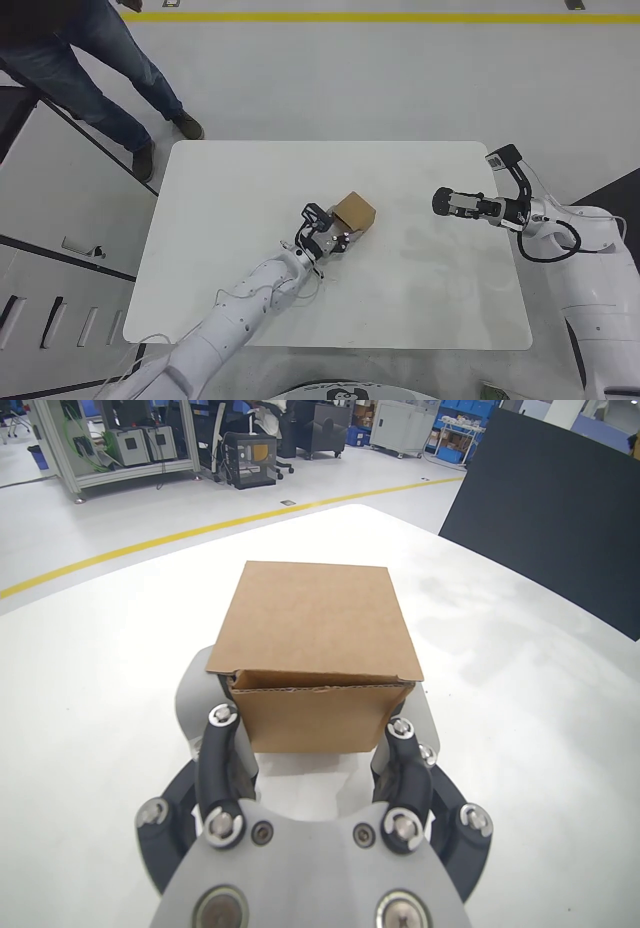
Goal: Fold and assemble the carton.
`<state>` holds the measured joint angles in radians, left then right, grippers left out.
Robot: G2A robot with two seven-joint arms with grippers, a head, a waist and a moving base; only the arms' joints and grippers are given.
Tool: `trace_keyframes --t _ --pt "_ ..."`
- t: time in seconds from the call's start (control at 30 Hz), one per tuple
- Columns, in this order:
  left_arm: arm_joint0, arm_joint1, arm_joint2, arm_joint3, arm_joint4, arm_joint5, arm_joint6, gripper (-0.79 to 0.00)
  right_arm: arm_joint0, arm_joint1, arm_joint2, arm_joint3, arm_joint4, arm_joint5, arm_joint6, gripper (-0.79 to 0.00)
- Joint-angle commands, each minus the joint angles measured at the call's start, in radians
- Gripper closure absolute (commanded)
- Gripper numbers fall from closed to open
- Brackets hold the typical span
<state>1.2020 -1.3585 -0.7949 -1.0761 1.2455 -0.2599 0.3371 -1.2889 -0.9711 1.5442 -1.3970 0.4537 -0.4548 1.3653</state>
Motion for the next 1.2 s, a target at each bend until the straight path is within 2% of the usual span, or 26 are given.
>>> trace_keyframes --t 0.0,0.17,0.3,0.63,0.77,1.03,1.17 --pt "0.019 0.016 -0.031 -0.066 0.004 -0.038 -0.044 0.000 0.000 0.000 0.000 0.000 0.000 0.000 0.000 -0.785" --pt "0.092 0.059 -0.124 -0.268 0.005 -0.141 -0.182 0.000 0.000 0.000 0.000 0.000 0.000 0.000 0.000 -0.785" --pt "0.159 0.084 -0.184 -0.434 0.013 -0.176 -0.281 0.000 0.000 0.000 0.000 0.000 0.000 0.000 0.000 -0.785" --pt "0.161 0.084 -0.185 -0.435 0.008 -0.176 -0.279 0.000 0.000 0.000 0.000 0.000 0.000 0.000 0.000 -0.785" --pt "0.186 0.097 -0.243 -0.538 0.006 -0.184 -0.267 0.000 0.000 0.000 0.000 0.000 0.000 0.000 0.000 -0.785" --pt "0.282 0.145 -0.417 -0.850 -0.107 -0.428 -0.406 0.000 0.000 0.000 0.000 0.000 0.000 0.000 0.000 -0.785" --pt "0.299 0.159 -0.472 -0.963 -0.184 -0.483 -0.484 0.000 0.000 0.000 0.000 0.000 0.000 0.000 0.000 -0.785"
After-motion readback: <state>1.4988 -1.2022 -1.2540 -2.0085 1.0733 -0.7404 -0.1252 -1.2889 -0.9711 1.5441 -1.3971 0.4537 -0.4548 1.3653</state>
